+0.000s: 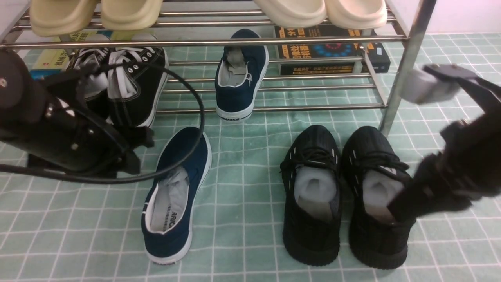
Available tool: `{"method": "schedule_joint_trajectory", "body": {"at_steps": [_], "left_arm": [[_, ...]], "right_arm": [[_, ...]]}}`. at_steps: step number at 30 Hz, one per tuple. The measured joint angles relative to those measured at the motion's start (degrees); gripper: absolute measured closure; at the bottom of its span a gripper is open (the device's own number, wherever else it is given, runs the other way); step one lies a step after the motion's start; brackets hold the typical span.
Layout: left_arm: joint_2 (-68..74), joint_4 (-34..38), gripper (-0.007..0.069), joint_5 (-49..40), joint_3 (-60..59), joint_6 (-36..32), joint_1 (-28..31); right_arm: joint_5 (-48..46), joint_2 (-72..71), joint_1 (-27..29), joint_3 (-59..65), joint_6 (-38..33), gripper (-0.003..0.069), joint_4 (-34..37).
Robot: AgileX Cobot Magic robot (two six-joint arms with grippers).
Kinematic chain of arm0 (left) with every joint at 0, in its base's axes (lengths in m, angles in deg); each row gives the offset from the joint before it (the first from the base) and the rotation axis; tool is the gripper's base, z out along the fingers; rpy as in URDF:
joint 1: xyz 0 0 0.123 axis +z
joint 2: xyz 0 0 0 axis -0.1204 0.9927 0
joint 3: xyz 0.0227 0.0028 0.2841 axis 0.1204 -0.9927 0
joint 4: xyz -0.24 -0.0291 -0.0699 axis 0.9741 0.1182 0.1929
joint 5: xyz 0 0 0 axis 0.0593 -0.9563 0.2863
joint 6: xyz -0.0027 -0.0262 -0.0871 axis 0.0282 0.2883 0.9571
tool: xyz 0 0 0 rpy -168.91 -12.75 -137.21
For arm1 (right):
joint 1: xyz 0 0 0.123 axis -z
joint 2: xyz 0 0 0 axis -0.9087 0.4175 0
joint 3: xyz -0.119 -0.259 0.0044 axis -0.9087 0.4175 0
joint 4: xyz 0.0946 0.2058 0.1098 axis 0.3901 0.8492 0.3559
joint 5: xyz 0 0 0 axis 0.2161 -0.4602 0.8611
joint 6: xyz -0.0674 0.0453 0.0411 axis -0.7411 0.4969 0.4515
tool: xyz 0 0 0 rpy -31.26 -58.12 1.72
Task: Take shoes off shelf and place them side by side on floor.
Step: 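Reach toward the shoe rack and grasp a shoe on it with the right gripper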
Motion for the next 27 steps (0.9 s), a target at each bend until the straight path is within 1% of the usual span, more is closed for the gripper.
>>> {"method": "schedule_joint_trajectory", "body": {"at_steps": [2, 3, 4, 6, 8, 9, 11, 12, 14, 18, 19, 20, 21, 22, 23, 24, 25, 26, 27], "left_arm": [[-1.2, -2.9, 0.0466, -1.4, 0.8, 0.0, 0.0], [-2.3, -5.1, 0.0517, -2.3, 0.9, 0.0, 0.0], [-2.7, -5.9, 0.0550, -2.9, 0.9, 0.0, 0.0], [-3.6, -7.7, 0.0606, -4.7, 0.9, 0.0, 0.0], [-3.9, -8.4, 0.0624, -6.2, 0.9, 0.0, 0.0], [-4.0, -8.6, 0.0624, -6.8, 0.9, 0.0, 0.0], [-4.0, -8.7, 0.0624, -7.3, 0.9, 0.0, 0.0], [-3.9, -8.8, 0.0624, -8.1, 0.9, 0.0, 0.0], [-3.9, -9.0, 0.0624, -8.3, 0.9, 0.2, 0.0], [-3.9, -9.2, 0.0624, -8.3, 0.9, 3.3, 0.0], [-3.9, -9.2, 0.0624, -8.3, 0.9, 3.5, 0.0], [-3.9, -9.2, 0.0624, -8.3, 0.9, 4.5, 0.0], [-3.9, -9.2, 0.0624, -8.3, 0.9, 4.8, 0.0], [-3.9, -9.4, 0.0624, -8.3, 0.9, 5.2, 0.0], [-3.9, -9.5, 0.0624, -8.3, 0.9, 5.3, 0.0], [-3.9, -10.1, 0.0624, -8.3, 0.9, 5.6, 0.0], [-3.9, -10.1, 0.0624, -8.3, 0.9, 5.6, 0.0], [-3.9, -10.6, 0.0624, -8.3, 0.9, 5.7, 0.0], [-3.9, -10.9, 0.0624, -8.3, 0.9, 5.8, 0.0]], "right_arm": [[0.1, 2.7, -1.3, -2.5, 1.7, 0.0515, -0.6], [0.1, 5.3, -2.9, -4.2, 2.8, 0.0531, -1.4], [0.1, 6.4, -4.2, -5.4, 3.2, 0.0542, -2.0], [0.0, 10.4, -8.0, -8.8, 4.4, 0.0590, -3.4], [0.0, 14.8, -11.8, -13.3, 5.9, 0.0645, -5.5], [0.0, 17.0, -13.5, -15.8, 7.3, 0.0662, -6.8], [0.5, 19.3, -14.9, -18.5, 9.3, 0.0668, -8.2], [2.2, 23.4, -16.7, -23.0, 13.8, 0.0669, -10.9], [4.9, 27.8, -17.6, -28.8, 18.7, 0.0664, -14.0], [9.1, 35.4, -18.0, -40.1, 27.9, 0.0623, -19.8], [9.4, 35.7, -18.0, -40.6, 28.3, 0.0616, -20.1], [10.5, 38.2, -18.0, -43.8, 31.3, 0.0585, -22.5], [11.0, 39.0, -18.0, -45.5, 32.8, 0.0570, -23.9], [11.7, 40.6, -18.0, -47.4, 35.2, 0.0536, -25.9], [11.9, 40.9, -18.0, -48.1, 35.6, 0.0529, -26.7], [13.0, 42.9, -18.0, -50.4, 38.9, 0.0469, -30.1], [13.2, 43.1, -18.0, -50.7, 38.9, 0.0462, -30.5], [14.5, 44.3, -18.0, -51.9, 41.8, 0.0412, -33.6], [15.6, 45.0, -18.0, -52.4, 43.6, 0.0378, -35.8]]}}
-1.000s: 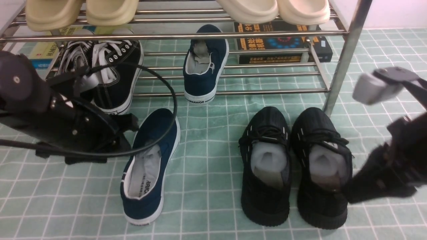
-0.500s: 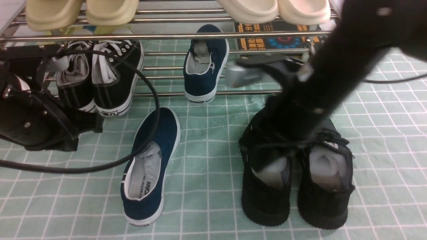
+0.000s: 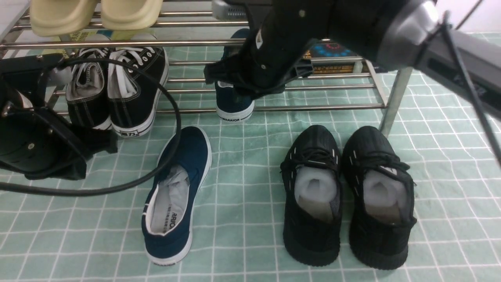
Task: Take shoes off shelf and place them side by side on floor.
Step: 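Reach toward the shoe rack and grasp a shoe on it with the right gripper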
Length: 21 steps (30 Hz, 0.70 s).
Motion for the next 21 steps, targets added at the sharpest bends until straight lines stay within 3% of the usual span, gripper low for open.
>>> {"method": "schedule_joint_trajectory", "body": {"at_steps": [3, 5, 10, 17, 20, 21], "left_arm": [[0.0, -1.5, 0.0624, -0.1, 0.0, 0.0, 0.0], [0.0, -1.8, 0.0624, -0.1, 0.0, 0.0, 0.0], [0.0, -2.6, 0.0621, -0.1, 0.0, 0.8, 0.0], [0.0, -2.6, 0.0613, -0.2, 0.0, 1.5, 0.0], [0.0, -2.6, 0.0611, -0.2, 0.0, 1.5, 0.0], [0.0, -2.6, 0.0608, -0.2, 0.0, 1.5, 0.0]], "right_arm": [[4.1, 1.9, 0.0, -0.5, 5.5, 0.0291, -6.2], [5.4, 2.6, 0.0, -0.5, 7.4, 0.0273, -8.1], [13.3, 6.5, 0.0, -0.5, 20.2, 0.0244, -18.0], [15.3, 10.3, 0.2, -0.5, 32.8, 0.0254, -26.2], [15.6, 11.0, 0.5, -0.5, 34.7, 0.0298, -25.9], [16.4, 11.1, 0.8, -0.6, 35.1, 0.0361, -24.3]]}}
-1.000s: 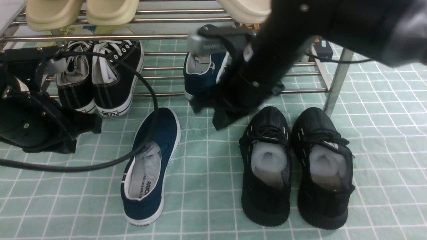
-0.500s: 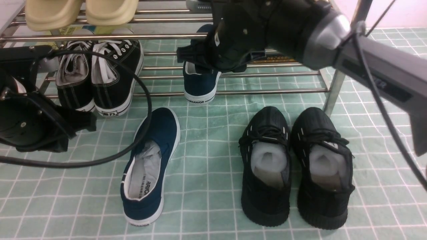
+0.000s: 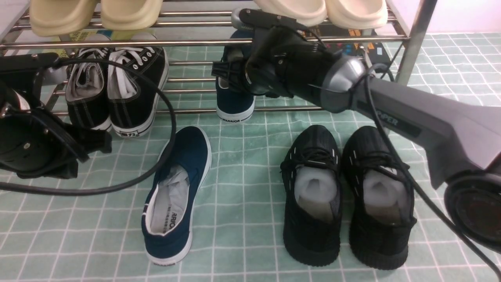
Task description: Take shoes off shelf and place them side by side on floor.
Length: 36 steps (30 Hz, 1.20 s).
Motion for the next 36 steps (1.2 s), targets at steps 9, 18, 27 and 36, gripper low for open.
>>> {"method": "schedule_joint_trajectory", "body": {"at_steps": [9, 18, 27, 36], "left_arm": [[0.0, -0.1, 0.0602, -0.4, 0.0, 0.0, 0.0], [0.0, -0.5, 0.0591, -0.6, 0.0, 0.0, 0.0], [0.0, -2.0, 0.0587, -2.2, 0.0, 0.0, 0.0], [0.0, -2.2, 0.0575, -3.7, 0.0, 0.0, 0.0]], "right_arm": [[-9.1, -4.9, 1.3, -0.2, -19.2, 0.0607, 16.9], [-33.9, -15.8, -0.4, -0.2, -31.7, 0.0607, 26.0], [-33.9, -15.5, -7.9, 0.7, -21.7, 0.0607, 21.4], [-33.7, -17.9, -10.0, 4.1, -22.0, 0.0607, 22.6]]}}
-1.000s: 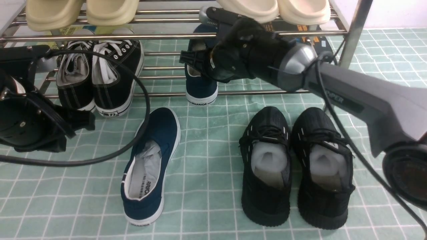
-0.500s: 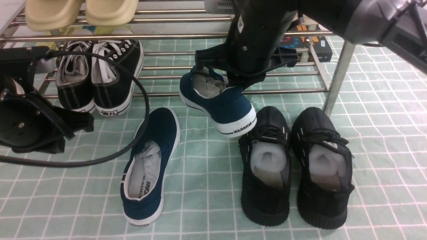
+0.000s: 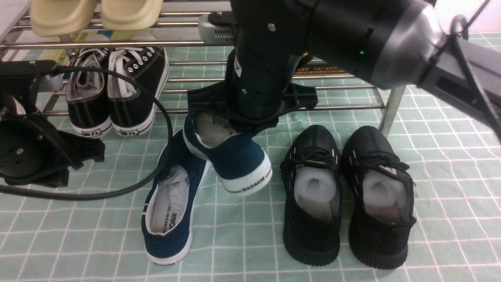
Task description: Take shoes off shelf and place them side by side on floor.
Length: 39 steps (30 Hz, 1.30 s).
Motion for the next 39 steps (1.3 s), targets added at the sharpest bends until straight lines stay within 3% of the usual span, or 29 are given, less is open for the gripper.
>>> {"method": "schedule_joint_trajectory", "body": {"at_steps": [4, 9, 19, 27, 39], "left_arm": [[0.0, -0.2, 0.0571, -1.4, 0.0, 0.0, 0.0], [0.0, -0.2, 0.0568, -1.6, 0.0, 0.0, 0.0], [0.0, -0.2, 0.0558, -1.6, 0.0, 0.0, 0.0], [0.0, -0.2, 0.0552, -1.6, 0.0, 0.0, 0.0], [0.0, -0.2, 0.0543, -1.7, 0.0, 0.0, 0.0]], "right_arm": [[0.6, -6.5, 0.0, 11.4, 1.7, 0.0607, 0.3], [-0.3, -11.9, -0.1, 20.0, 10.1, 0.0607, -5.0], [6.6, -12.8, -0.1, 20.1, 15.6, 0.0607, -7.0], [11.8, -8.5, 0.0, 19.8, 29.3, 0.0607, -12.7], [16.4, 0.7, -1.1, 19.7, 32.5, 0.0607, -4.6]]}}
